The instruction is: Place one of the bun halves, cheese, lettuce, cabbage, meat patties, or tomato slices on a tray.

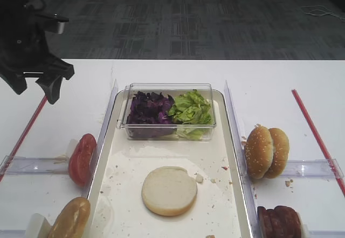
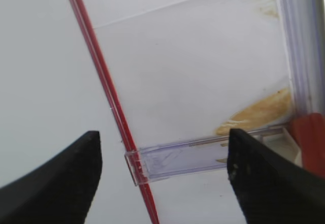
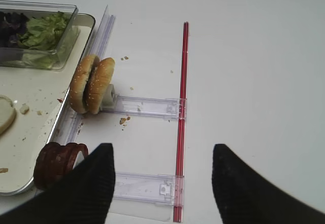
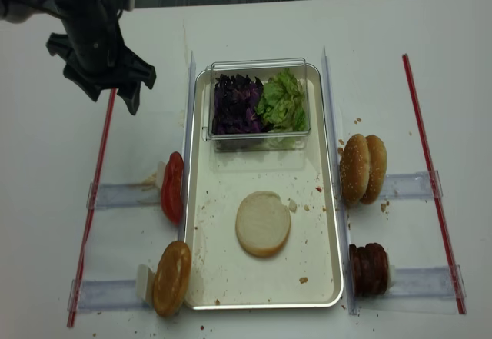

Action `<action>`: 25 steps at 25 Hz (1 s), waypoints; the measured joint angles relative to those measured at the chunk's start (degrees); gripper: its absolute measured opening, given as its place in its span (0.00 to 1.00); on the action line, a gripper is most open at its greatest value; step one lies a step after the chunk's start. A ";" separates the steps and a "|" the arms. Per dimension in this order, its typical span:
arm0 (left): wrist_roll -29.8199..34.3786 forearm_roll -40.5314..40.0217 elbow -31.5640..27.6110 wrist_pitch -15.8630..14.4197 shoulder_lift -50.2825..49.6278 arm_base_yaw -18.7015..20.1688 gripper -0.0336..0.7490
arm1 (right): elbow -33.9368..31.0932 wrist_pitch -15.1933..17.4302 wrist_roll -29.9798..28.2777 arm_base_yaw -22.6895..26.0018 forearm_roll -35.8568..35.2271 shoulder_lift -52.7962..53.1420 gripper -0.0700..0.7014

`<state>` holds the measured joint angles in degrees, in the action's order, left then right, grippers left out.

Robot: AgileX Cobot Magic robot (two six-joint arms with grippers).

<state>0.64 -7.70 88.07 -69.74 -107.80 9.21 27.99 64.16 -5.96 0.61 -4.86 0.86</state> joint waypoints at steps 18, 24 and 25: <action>-0.64 0.71 -5.61 -0.10 4.78 -4.10 0.70 | 0.00 0.00 0.00 0.00 0.00 0.00 0.69; -0.64 0.59 -10.88 -0.22 12.61 -4.10 0.70 | 0.00 0.00 0.00 0.00 0.00 0.00 0.69; -0.64 0.38 -11.67 -0.22 14.20 -4.10 0.70 | 0.00 0.00 0.00 0.00 0.00 0.00 0.69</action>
<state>0.00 -7.32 76.39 -69.96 -93.60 5.11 27.99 64.16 -5.96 0.61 -4.86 0.86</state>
